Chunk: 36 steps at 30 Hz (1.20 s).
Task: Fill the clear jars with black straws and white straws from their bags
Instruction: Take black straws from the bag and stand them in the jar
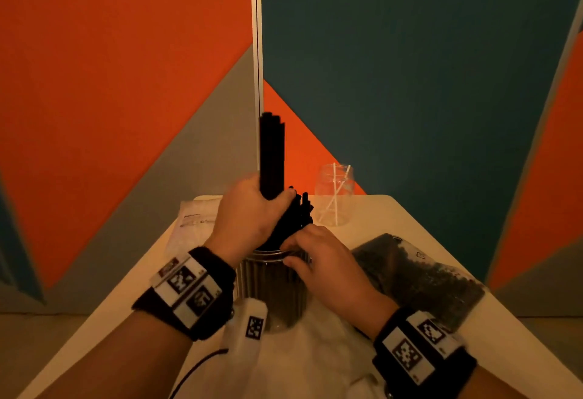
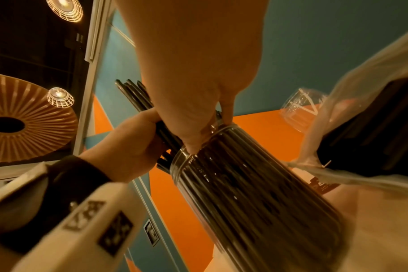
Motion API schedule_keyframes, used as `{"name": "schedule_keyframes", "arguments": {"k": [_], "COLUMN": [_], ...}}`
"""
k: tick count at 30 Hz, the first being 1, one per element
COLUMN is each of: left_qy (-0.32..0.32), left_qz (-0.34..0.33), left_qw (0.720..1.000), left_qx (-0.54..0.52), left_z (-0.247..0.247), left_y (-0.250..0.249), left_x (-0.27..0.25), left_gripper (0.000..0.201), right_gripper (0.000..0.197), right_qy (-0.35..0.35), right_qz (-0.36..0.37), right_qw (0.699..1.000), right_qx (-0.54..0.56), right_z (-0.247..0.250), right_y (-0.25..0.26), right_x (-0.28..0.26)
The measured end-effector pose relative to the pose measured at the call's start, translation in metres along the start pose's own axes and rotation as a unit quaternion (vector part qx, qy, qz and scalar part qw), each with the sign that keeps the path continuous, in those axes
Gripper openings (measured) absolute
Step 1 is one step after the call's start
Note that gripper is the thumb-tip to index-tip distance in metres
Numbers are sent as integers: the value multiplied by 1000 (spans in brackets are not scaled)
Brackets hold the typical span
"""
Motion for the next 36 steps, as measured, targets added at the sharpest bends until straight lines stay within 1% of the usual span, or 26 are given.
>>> {"name": "schedule_keyframes", "arguments": {"k": [1, 2, 4, 6, 8, 9, 11, 12, 13, 15, 16, 18, 20, 22, 23, 24, 25, 28, 30, 32, 33, 34, 35, 36], "left_qy": [-1, 4, 19, 19, 36, 46, 38, 21, 1, -22, -19, 13, 81, 165, 185, 185, 171, 92, 58, 58, 75, 108, 154, 207], "left_qz": [-42, -66, -68, -63, -55, -44, -22, -19, -29, -88, -127, -178, -185, -195, -199, -196, -193, -222, -258, -277, -267, -241, -206, -170], "left_qw": [997, 991, 989, 990, 990, 992, 998, 1000, 999, 996, 991, 979, 971, 949, 941, 942, 949, 958, 955, 951, 952, 954, 952, 944], "left_qx": [69, 112, 132, 127, 128, 113, 40, -2, -28, 2, 36, 96, 131, 184, 202, 198, 183, 157, 134, 124, 130, 145, 165, 190], "left_z": [0, 0, 3, 7, 10, 11, 14, 17, 21, 27, 28, 23, 13, 4, 3, 5, 9, 19, 20, 10, 1, -11, -25, -40], "left_y": [1, 3, 12, 21, 23, 22, 15, 10, 5, -8, -14, -19, -13, -3, 2, 3, 1, -16, -33, -47, -51, -53, -52, -47], "left_x": [-4, -8, -12, -13, -11, -8, 2, 8, 16, 26, 27, 22, 5, -15, -22, -25, -26, -29, -40, -56, -65, -72, -78, -83], "left_gripper": [27, 29, 30, 33, 47, 53, 62, 70, 80, 91, 89, 73, 57, 55, 55, 56, 54, 49, 41, 33, 32, 31, 30, 29], "right_gripper": [16, 16, 16, 16, 16, 16, 16, 16, 16, 16, 16, 16, 15, 16, 18, 23, 28, 37, 43, 63, 76, 89, 100, 109], "right_qy": [0, 0, 0, 0, -1, -1, -1, -2, -6, -11, -11, -7, -6, 2, 7, 5, -6, -42, -13, 59, 107, 160, 209, 250], "right_qz": [-2, -4, -4, -1, 2, 3, 4, 4, 5, 9, 9, 8, 10, 7, 5, 2, -3, -51, -120, -201, -238, -272, -305, -333], "right_qw": [1000, 1000, 1000, 1000, 1000, 1000, 1000, 1000, 1000, 1000, 1000, 1000, 1000, 1000, 1000, 1000, 999, 997, 993, 977, 962, 943, 921, 897], "right_qx": [1, 3, 5, 2, -2, -3, -5, -5, -5, -5, -5, -1, 3, 4, 8, 18, 32, 39, 3, -50, -78, -103, -126, -148], "right_z": [0, 0, 0, 1, 1, 0, 0, -1, -1, -2, -2, -2, -1, 0, 1, 3, 6, 21, 33, 42, 45, 45, 43, 40], "right_y": [0, -1, -1, 0, 0, 0, -1, -1, -1, -2, -2, -2, -2, 0, 1, 2, 2, -12, -33, -60, -73, -84, -93, -100], "right_x": [0, -1, -2, -2, -2, -1, -1, -2, -2, -2, -3, -2, -3, -3, -4, -5, -8, -19, -31, -50, -62, -74, -86, -96]}}
Point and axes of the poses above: each hand's wrist, its own x-axis towards the middle knuckle, its own z-axis out of the back of the hand, y = z × x, the point moved 2 cm from there along x, towards the middle knuckle, and after that the axes turned 7 degrees about -x, right-handed, at the moved point
